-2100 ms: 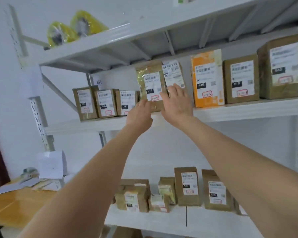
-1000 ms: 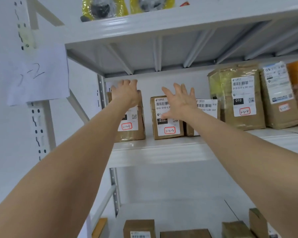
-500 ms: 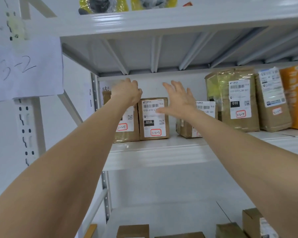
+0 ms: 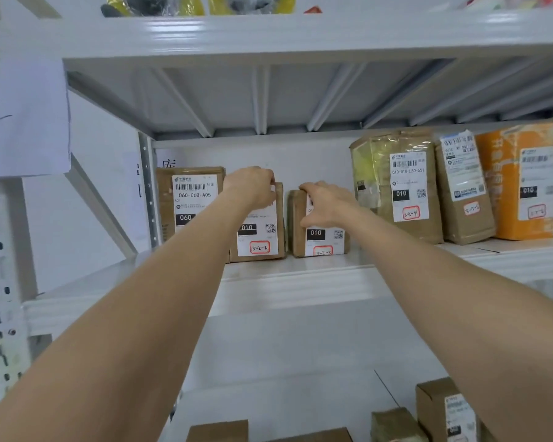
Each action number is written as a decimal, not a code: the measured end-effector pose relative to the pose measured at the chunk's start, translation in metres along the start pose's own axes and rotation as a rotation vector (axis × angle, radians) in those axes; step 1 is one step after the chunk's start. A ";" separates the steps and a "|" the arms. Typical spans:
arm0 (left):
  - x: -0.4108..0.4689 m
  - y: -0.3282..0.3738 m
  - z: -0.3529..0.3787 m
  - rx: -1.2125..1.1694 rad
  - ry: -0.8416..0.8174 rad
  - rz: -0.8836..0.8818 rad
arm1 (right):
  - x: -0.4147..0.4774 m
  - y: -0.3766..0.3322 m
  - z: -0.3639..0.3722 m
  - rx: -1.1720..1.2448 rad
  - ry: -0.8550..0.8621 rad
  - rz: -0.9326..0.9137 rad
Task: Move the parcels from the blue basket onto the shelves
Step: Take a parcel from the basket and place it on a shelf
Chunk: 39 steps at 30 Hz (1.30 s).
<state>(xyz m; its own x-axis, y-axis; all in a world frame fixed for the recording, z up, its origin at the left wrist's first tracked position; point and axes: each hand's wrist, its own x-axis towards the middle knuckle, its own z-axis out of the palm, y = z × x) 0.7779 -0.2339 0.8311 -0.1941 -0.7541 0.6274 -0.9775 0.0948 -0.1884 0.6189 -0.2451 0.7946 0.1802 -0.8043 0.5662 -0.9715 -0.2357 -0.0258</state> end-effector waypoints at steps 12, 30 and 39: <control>0.027 0.094 -0.036 -0.209 0.249 0.050 | -0.028 0.080 -0.040 0.050 0.489 0.045; 0.097 0.267 -0.046 -0.025 0.156 -0.001 | -0.037 0.248 -0.063 0.144 0.238 0.304; 0.099 0.243 -0.041 -0.045 0.085 -0.049 | -0.024 0.235 -0.049 0.258 0.260 0.310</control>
<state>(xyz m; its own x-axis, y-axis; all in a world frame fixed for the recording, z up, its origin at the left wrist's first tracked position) 0.5182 -0.2584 0.8784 -0.1504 -0.7012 0.6970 -0.9883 0.0899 -0.1228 0.3791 -0.2545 0.8159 -0.1888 -0.7025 0.6862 -0.8973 -0.1605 -0.4112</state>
